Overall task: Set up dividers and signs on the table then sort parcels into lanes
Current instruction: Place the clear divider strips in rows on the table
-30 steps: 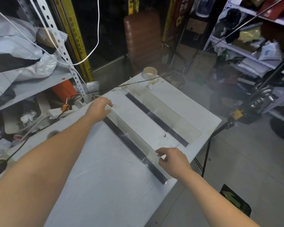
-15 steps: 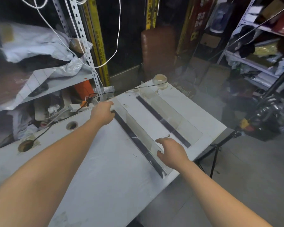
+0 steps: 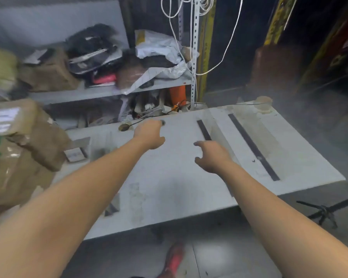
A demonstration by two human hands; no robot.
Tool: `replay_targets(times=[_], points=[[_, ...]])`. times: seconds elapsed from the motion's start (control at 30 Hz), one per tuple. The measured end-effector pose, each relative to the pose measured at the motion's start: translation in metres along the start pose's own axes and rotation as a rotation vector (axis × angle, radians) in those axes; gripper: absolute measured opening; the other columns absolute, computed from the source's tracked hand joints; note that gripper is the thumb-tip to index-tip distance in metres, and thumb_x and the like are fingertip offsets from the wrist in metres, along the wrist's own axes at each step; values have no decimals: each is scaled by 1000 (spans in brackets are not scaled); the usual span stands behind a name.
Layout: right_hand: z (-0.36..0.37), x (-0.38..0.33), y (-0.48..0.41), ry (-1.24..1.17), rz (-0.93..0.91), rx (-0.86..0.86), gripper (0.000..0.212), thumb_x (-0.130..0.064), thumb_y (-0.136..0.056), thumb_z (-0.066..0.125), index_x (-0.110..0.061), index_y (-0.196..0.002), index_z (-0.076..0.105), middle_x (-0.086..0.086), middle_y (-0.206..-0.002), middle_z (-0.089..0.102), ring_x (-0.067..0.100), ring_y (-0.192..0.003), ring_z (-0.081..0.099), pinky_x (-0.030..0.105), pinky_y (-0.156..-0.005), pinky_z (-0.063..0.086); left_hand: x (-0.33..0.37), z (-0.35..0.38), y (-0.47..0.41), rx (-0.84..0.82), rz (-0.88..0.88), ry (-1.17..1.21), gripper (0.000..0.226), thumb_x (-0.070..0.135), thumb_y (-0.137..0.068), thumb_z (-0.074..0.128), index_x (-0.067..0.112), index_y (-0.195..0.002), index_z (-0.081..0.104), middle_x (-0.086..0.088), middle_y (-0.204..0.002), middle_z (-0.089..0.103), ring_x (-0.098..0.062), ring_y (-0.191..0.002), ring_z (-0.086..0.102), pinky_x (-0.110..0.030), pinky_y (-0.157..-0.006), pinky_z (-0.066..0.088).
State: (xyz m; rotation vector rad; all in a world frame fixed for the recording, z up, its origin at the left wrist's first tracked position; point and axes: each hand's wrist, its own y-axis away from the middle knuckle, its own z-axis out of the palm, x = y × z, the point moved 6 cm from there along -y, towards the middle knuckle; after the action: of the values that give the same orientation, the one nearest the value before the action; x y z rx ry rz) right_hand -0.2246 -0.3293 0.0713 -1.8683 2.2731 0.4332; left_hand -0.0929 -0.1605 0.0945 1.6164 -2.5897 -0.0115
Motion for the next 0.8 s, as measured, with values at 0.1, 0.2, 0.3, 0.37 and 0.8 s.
replay_targets(times=[0.1,0.2,0.3,0.37,0.8], points=[[-2,-37,-1,16,-63,30,53,-29,-92,58,-27,-144,47,0,-138,56,21,-127,51,31,-79,43,-32,-1,33,-45,-39,-26,52,36,-93,56,13,-139,46,-8,-141,50,-30,-128,48,-44,-97,48],[-4,-72,-4,33,-121,36,51,-31,-92,59,-29,-142,48,-1,-136,58,21,-125,52,31,-78,41,-67,-1,60,-82,-81,-44,52,37,-95,53,15,-140,45,-9,-142,48,-32,-126,49,-45,-96,48],[-3,-103,-6,40,-154,35,50,-33,-92,59,-28,-141,49,-1,-131,59,20,-124,51,32,-82,44,-100,-3,78,-87,-112,-35,49,36,-94,54,13,-137,47,-9,-139,52,-32,-123,52,-46,-98,48],[3,-123,-7,50,-171,31,49,-33,-92,58,-28,-140,49,-2,-130,60,20,-124,51,33,-85,45,-122,-2,86,-94,-121,-18,46,31,-95,52,12,-137,47,-10,-140,51,-32,-125,51,-46,-100,47],[73,-233,-39,76,-90,-37,46,-34,-91,59,-27,-136,54,-4,-131,60,18,-121,54,33,-87,46,-238,32,80,-120,-1,88,33,13,-93,51,12,-125,57,-7,-115,59,-28,-98,60,-42,-82,54]])
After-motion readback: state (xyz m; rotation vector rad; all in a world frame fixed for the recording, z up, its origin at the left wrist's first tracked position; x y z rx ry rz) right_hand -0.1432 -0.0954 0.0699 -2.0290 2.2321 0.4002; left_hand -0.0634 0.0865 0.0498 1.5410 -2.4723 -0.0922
